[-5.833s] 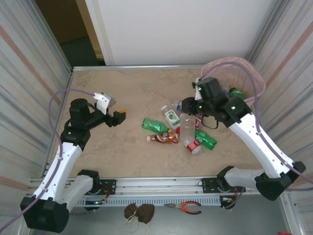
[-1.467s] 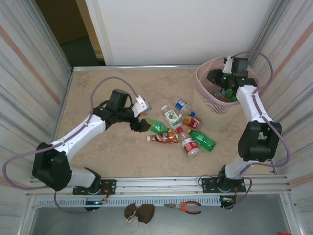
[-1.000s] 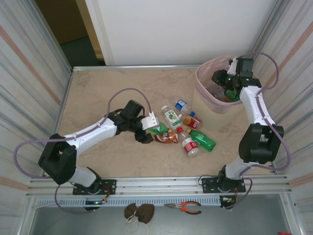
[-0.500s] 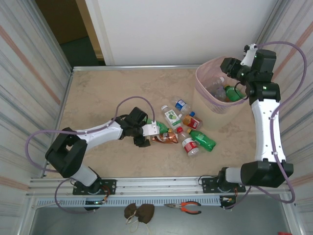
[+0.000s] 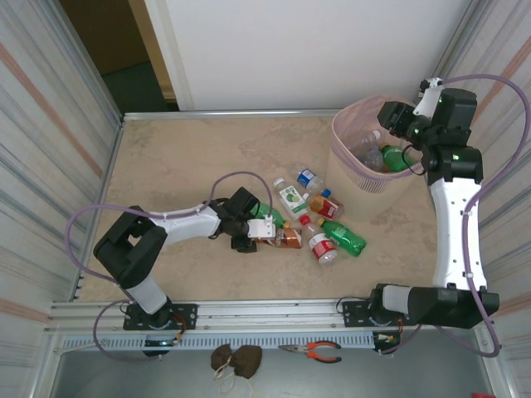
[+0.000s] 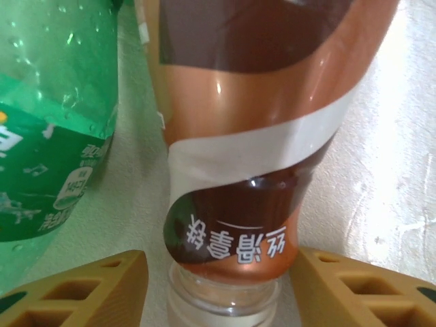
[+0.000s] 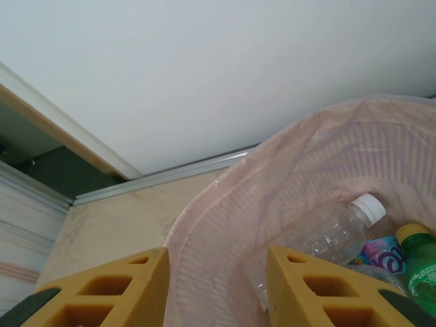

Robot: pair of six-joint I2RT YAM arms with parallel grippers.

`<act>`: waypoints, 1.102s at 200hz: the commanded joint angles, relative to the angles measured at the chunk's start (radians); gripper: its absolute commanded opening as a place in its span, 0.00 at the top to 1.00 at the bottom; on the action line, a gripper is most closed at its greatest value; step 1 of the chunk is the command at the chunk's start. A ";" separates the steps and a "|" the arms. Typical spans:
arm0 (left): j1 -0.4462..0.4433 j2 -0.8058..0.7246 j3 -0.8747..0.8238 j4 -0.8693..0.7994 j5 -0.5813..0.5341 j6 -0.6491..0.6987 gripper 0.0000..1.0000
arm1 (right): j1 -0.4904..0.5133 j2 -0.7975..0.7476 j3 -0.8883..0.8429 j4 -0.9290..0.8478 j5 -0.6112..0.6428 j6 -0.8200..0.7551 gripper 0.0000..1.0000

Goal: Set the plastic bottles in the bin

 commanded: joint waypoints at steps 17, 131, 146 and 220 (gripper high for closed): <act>-0.015 0.012 0.000 0.004 -0.026 0.022 0.51 | -0.005 -0.047 0.010 -0.018 0.011 -0.010 0.60; -0.038 -0.261 -0.070 0.031 0.016 -0.053 0.70 | -0.005 -0.166 -0.064 0.048 -0.106 0.022 0.57; -0.033 -0.316 -0.076 0.057 0.032 -0.081 0.70 | -0.003 -0.197 -0.110 0.112 -0.173 0.041 0.55; 0.094 -0.503 -0.059 0.295 0.318 -0.371 0.72 | 0.101 -0.355 -0.297 0.450 -0.384 0.083 0.30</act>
